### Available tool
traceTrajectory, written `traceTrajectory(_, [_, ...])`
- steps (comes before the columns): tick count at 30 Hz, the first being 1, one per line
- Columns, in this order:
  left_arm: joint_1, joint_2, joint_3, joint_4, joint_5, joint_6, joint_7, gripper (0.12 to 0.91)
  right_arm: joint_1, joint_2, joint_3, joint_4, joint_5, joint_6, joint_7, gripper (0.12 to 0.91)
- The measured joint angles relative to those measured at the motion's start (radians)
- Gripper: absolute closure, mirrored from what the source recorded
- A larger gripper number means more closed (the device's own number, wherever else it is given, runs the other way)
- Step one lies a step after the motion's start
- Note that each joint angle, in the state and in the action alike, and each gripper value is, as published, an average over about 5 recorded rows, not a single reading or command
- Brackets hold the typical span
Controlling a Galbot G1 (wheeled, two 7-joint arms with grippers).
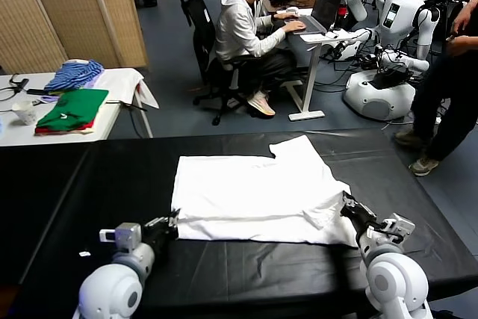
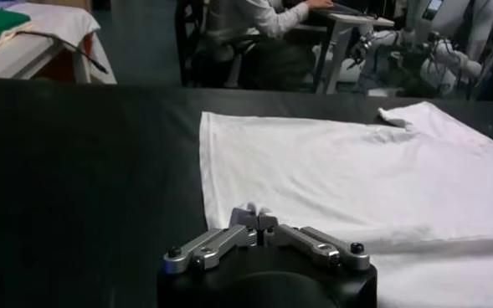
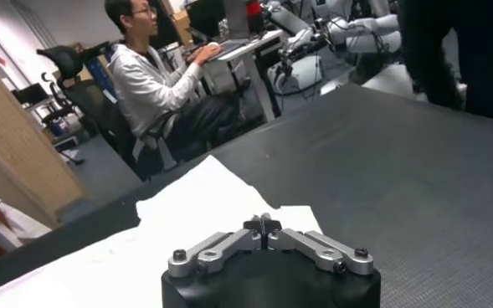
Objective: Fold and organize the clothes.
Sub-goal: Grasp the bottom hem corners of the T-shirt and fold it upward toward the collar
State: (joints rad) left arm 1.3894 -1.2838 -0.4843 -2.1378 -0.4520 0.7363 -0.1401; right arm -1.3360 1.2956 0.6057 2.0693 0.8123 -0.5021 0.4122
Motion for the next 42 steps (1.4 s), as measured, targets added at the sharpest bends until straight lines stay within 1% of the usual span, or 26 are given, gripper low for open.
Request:
traceTrajectory(6, [-0.008, 0.002, 0.011, 0.012, 0.003, 0.0, 0.001, 0.884, 0.008, 0.003, -0.004, -0.013, -0.008, 0.001, -0.005, 0.884])
traceTrajectory(7, [-0.009, 0.002, 0.011, 0.013, 0.003, 0.0, 0.001, 0.884, 0.009, 0.003, -0.005, -0.014, -0.01, 0.001, -0.005, 0.872])
traceTrajectory(9, [-0.01, 0.002, 0.011, 0.014, 0.003, 0.0, 0.002, 0.884, 0.01, 0.003, -0.005, -0.017, -0.013, 0.002, -0.005, 0.81])
traceTrajectory(10, [-0.011, 0.002, 0.011, 0.014, 0.003, 0.0, 0.003, 0.884, 0.011, 0.003, -0.005, -0.018, -0.014, 0.002, -0.005, 0.761])
traceTrajectory(12, [-0.011, 0.002, 0.012, 0.015, 0.004, 0.0, 0.003, 0.881, 0.013, 0.002, -0.005, -0.02, -0.015, 0.002, -0.006, 0.635])
traceTrajectory(13, [-0.012, 0.001, 0.012, 0.015, 0.004, 0.0, 0.003, 0.864, 0.015, 0.002, -0.005, -0.022, -0.015, 0.002, -0.006, 0.578])
traceTrajectory(14, [-0.014, 0.001, 0.012, 0.016, 0.004, 0.0, 0.003, 0.829, 0.016, 0.002, -0.005, -0.023, -0.016, 0.002, -0.006, 0.503])
traceTrajectory(15, [-0.015, 0.0, 0.012, 0.016, 0.004, 0.0, 0.003, 0.794, 0.018, 0.001, -0.004, -0.024, -0.016, 0.002, -0.006, 0.446])
traceTrajectory(18, [-0.019, 0.0, 0.009, 0.018, 0.004, 0.0, 0.002, 0.613, 0.021, -0.002, 0.0, -0.026, -0.018, 0.0, -0.006, 0.26])
traceTrajectory(19, [-0.021, 0.0, 0.007, 0.019, 0.003, 0.0, 0.001, 0.556, 0.02, -0.003, 0.003, -0.025, -0.02, -0.002, -0.007, 0.218])
traceTrajectory(20, [-0.022, 0.0, 0.004, 0.019, 0.003, 0.0, 0.0, 0.48, 0.019, -0.005, 0.006, -0.024, -0.023, -0.007, -0.007, 0.172])
traceTrajectory(21, [-0.023, 0.0, 0.001, 0.019, 0.003, 0.0, -0.001, 0.424, 0.017, -0.007, 0.009, -0.021, -0.027, -0.014, -0.007, 0.146])
traceTrajectory(23, [-0.023, 0.0, -0.005, 0.016, 0.0, 0.0, -0.007, 0.296, 0.009, -0.013, 0.017, -0.013, -0.041, -0.03, -0.011, 0.126])
traceTrajectory(24, [-0.022, 0.0, -0.009, 0.013, -0.002, 0.0, -0.011, 0.243, 0.004, -0.016, 0.022, -0.007, -0.05, -0.039, -0.015, 0.122])
traceTrajectory(26, [-0.017, 0.002, -0.019, 0.006, -0.011, 0.0, -0.018, 0.165, -0.012, -0.023, 0.032, 0.008, -0.075, -0.057, -0.028, 0.119])
traceTrajectory(28, [-0.008, 0.007, -0.031, -0.004, -0.022, 0.0, -0.019, 0.136, -0.035, -0.028, 0.042, 0.027, -0.109, -0.072, -0.048, 0.119])
traceTrajectory(29, [-0.001, 0.01, -0.038, -0.01, -0.024, 0.0, -0.013, 0.129, -0.049, -0.03, 0.047, 0.038, -0.128, -0.079, -0.058, 0.118])
traceTrajectory(31, [0.017, 0.02, -0.053, -0.026, -0.011, 0.0, 0.011, 0.125, -0.082, -0.03, 0.057, 0.06, -0.165, -0.088, -0.088, 0.118])
traceTrajectory(32, [0.028, 0.025, -0.059, -0.034, 0.004, 0.0, 0.029, 0.124, -0.101, -0.03, 0.062, 0.071, -0.181, -0.09, -0.106, 0.118])
traceTrajectory(34, [0.057, 0.033, -0.068, -0.05, 0.05, 0.0, 0.071, 0.124, -0.144, -0.03, 0.069, 0.091, -0.212, -0.079, -0.15, 0.118])
traceTrajectory(36, [0.091, 0.035, -0.072, -0.06, 0.102, -0.007, 0.116, 0.123, -0.189, -0.03, 0.072, 0.103, -0.247, -0.05, -0.198, 0.118])
traceTrajectory(37, [0.109, 0.034, -0.073, -0.062, 0.128, -0.018, 0.139, 0.123, -0.21, -0.03, 0.072, 0.104, -0.268, -0.032, -0.221, 0.118])
traceTrajectory(39, [0.142, 0.03, -0.073, -0.061, 0.171, -0.059, 0.177, 0.123, -0.247, -0.029, 0.071, 0.102, -0.311, 0.001, -0.258, 0.118])
traceTrajectory(40, [0.155, 0.027, -0.072, -0.058, 0.186, -0.085, 0.19, 0.123, -0.263, -0.028, 0.07, 0.099, -0.327, 0.013, -0.272, 0.118])
traceTrajectory(42, [0.172, 0.021, -0.072, -0.049, 0.201, -0.132, 0.201, 0.123, -0.286, -0.027, 0.07, 0.093, -0.346, 0.029, -0.289, 0.118])
